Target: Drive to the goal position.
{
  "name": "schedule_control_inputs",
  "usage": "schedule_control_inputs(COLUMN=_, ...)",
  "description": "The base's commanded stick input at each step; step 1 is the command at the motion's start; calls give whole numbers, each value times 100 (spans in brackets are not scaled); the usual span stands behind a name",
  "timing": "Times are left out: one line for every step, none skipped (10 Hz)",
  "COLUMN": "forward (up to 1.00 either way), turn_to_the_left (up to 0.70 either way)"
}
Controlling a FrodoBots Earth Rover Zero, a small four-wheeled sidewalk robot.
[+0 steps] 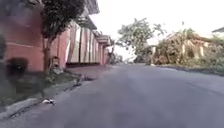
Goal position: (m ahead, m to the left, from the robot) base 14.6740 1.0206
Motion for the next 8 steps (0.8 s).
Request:
schedule_control_inputs(forward=100, turn_to_the_left=-40)
schedule_control_inputs(forward=100, turn_to_the_left=-40)
schedule_control_inputs(forward=100, turn_to_the_left=-40)
schedule_control_inputs(forward=100, turn_to_the_left=-7)
schedule_control_inputs(forward=100, turn_to_the_left=0)
schedule_control_inputs(forward=100, turn_to_the_left=0)
schedule_control_inputs(forward=100, turn_to_the_left=0)
schedule_control_inputs(forward=100, turn_to_the_left=0)
